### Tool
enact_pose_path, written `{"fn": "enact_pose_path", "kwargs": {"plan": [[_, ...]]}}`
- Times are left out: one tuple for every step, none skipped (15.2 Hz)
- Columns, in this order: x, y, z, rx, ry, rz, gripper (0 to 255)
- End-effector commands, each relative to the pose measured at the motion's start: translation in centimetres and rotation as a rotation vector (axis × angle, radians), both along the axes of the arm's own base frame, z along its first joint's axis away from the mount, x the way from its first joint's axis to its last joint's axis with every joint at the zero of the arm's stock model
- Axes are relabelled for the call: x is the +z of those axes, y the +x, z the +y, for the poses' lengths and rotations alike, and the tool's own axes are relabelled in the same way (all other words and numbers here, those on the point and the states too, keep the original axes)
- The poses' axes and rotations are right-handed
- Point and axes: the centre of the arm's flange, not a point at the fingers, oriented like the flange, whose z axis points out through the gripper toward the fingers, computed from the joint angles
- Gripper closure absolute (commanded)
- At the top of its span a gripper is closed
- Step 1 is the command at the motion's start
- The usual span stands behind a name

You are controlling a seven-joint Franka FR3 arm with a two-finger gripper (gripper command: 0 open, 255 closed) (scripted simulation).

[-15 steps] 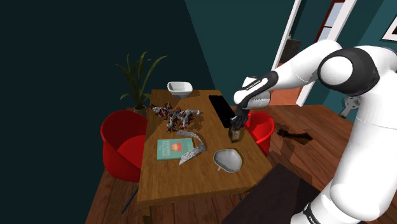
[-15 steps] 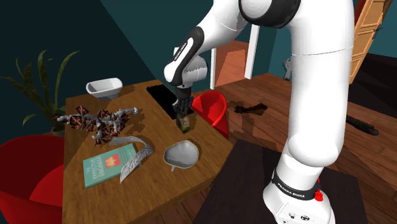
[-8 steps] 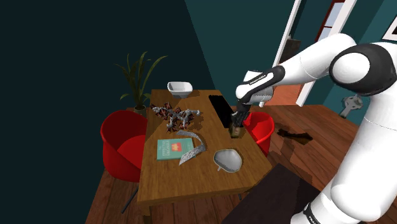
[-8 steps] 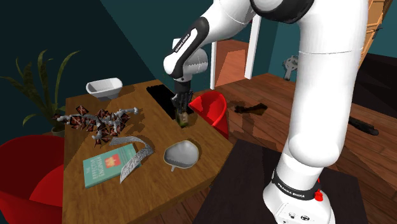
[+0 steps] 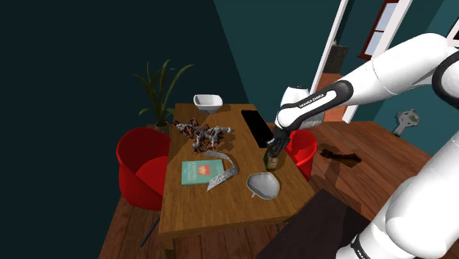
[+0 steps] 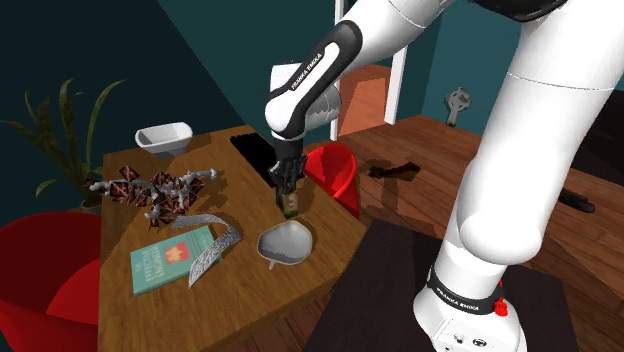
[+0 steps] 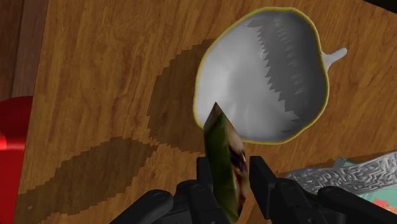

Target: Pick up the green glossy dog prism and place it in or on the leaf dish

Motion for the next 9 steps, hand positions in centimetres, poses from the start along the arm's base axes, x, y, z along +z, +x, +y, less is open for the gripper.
{"fn": "enact_pose_path", "kwargs": {"plan": [[0.0, -1.5, 1.9, -0.002, 0.0, 0.0, 255], [0.1, -2.3, 2.9, -0.002, 0.0, 0.0, 255], [0.2, -3.1, 4.0, -0.002, 0.0, 0.0, 255], [0.3, -3.8, 5.1, -0.002, 0.0, 0.0, 255], [0.3, -4.6, 6.1, -0.002, 0.0, 0.0, 255], [0.4, -5.4, 7.2, -0.002, 0.0, 0.0, 255], [0.5, -6.2, 8.3, -0.002, 0.0, 0.0, 255], [0.6, -6.9, 9.3, -0.002, 0.0, 0.0, 255], [0.6, -7.3, 9.9, -0.002, 0.0, 0.0, 255]]}}
